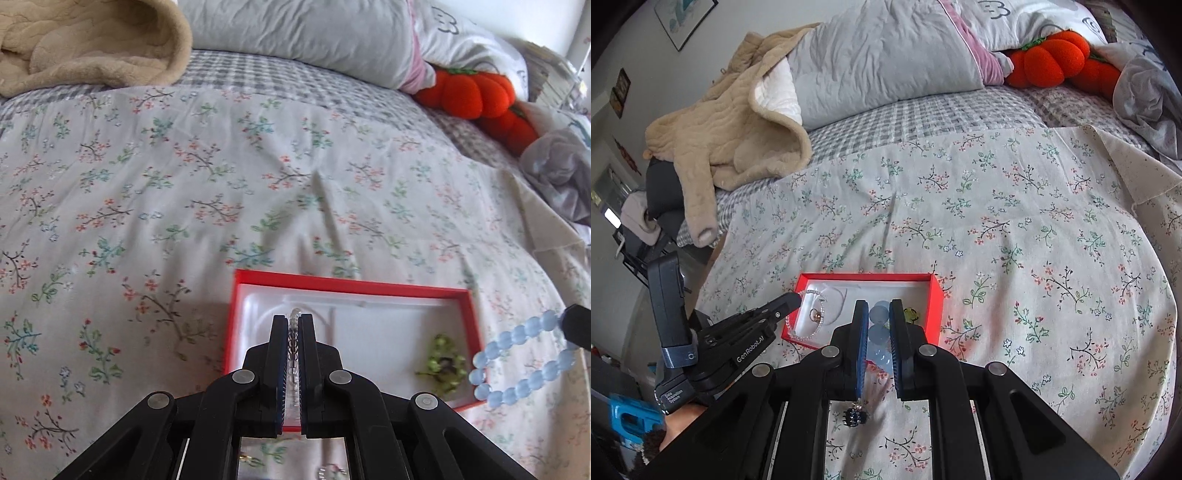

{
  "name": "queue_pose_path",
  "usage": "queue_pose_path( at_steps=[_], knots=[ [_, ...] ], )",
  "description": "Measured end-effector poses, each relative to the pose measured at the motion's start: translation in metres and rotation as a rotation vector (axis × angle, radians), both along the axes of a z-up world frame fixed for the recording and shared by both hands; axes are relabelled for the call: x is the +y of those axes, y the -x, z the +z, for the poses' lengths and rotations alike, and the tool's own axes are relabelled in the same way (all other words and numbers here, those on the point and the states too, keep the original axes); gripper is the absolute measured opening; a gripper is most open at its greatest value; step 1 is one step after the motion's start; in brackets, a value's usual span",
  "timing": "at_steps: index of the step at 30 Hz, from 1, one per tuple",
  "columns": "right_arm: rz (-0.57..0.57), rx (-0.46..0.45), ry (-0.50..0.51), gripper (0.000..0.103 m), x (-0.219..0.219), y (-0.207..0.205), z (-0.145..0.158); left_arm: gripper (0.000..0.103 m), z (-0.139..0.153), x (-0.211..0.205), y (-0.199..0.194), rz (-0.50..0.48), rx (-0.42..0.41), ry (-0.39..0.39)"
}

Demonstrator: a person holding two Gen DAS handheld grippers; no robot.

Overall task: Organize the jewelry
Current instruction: 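Lower both bracelets into the red box and open both tools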

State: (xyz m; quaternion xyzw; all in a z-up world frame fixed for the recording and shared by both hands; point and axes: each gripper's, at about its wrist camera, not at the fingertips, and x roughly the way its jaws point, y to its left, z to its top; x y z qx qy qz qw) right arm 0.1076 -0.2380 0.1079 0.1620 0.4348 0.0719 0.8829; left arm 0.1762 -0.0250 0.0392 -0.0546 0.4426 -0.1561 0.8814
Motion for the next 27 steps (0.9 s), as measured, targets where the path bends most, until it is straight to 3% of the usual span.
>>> queue_pose_path(
  at_steps=[6,10,14,22,27],
  knots=[
    [0.009,0.003,0.019,0.012,0.013,-0.009,-0.003,0.000,-0.014,0.004,-0.006,-0.009,0.037,-0.042],
    [0.010,0.014,0.028,0.012,0.023,-0.015,-0.008,0.002,-0.016,0.010,-0.004,-0.013,0.049,-0.024],
    [0.017,0.014,0.045,0.012,0.032,-0.020,-0.010,0.013,-0.012,0.014,0.006,-0.032,0.040,-0.024],
    [0.026,0.018,0.066,0.012,0.047,-0.029,-0.015,0.026,-0.006,0.025,0.024,-0.033,0.034,-0.073],
    [0.058,0.010,0.003,0.012,0.054,-0.035,-0.019,0.032,-0.015,0.036,0.037,-0.032,0.061,-0.096]
  ],
)
